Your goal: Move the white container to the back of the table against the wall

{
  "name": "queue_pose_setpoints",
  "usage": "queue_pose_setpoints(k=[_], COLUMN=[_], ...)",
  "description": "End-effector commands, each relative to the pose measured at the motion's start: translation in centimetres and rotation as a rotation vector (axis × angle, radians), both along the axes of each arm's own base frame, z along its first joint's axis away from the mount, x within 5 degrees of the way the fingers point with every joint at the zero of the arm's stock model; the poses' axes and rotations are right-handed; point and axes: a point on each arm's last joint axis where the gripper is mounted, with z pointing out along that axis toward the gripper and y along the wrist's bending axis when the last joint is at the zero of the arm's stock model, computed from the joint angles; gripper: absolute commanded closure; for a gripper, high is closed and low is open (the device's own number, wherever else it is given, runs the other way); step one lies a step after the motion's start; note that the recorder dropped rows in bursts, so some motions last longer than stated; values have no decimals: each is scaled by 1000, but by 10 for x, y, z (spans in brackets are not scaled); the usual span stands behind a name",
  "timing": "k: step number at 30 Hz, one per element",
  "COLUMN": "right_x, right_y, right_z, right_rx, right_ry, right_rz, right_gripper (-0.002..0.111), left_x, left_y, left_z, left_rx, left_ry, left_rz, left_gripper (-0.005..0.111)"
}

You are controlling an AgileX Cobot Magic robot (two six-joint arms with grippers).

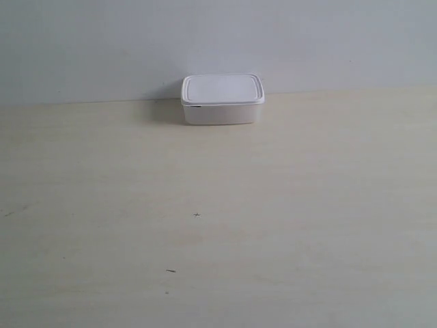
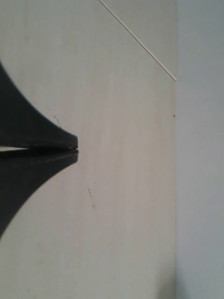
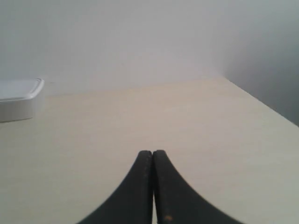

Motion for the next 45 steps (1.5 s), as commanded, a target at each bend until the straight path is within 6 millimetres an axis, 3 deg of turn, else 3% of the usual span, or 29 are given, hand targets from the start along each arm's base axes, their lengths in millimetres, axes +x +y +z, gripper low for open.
queue_pose_setpoints(k=[1, 45], right_x=[0, 0], right_y=[6, 10], right_z=[-1, -5], right_rx=[-18, -16], right_ry=[2, 44], right_rz=[72, 118], right_gripper=[108, 108], left_x=[0, 0], left_y=[0, 0], left_z=[-1, -1], left_rx=[0, -4], left_ry=[-1, -2], left_rz=[-3, -2], left_gripper=[107, 107])
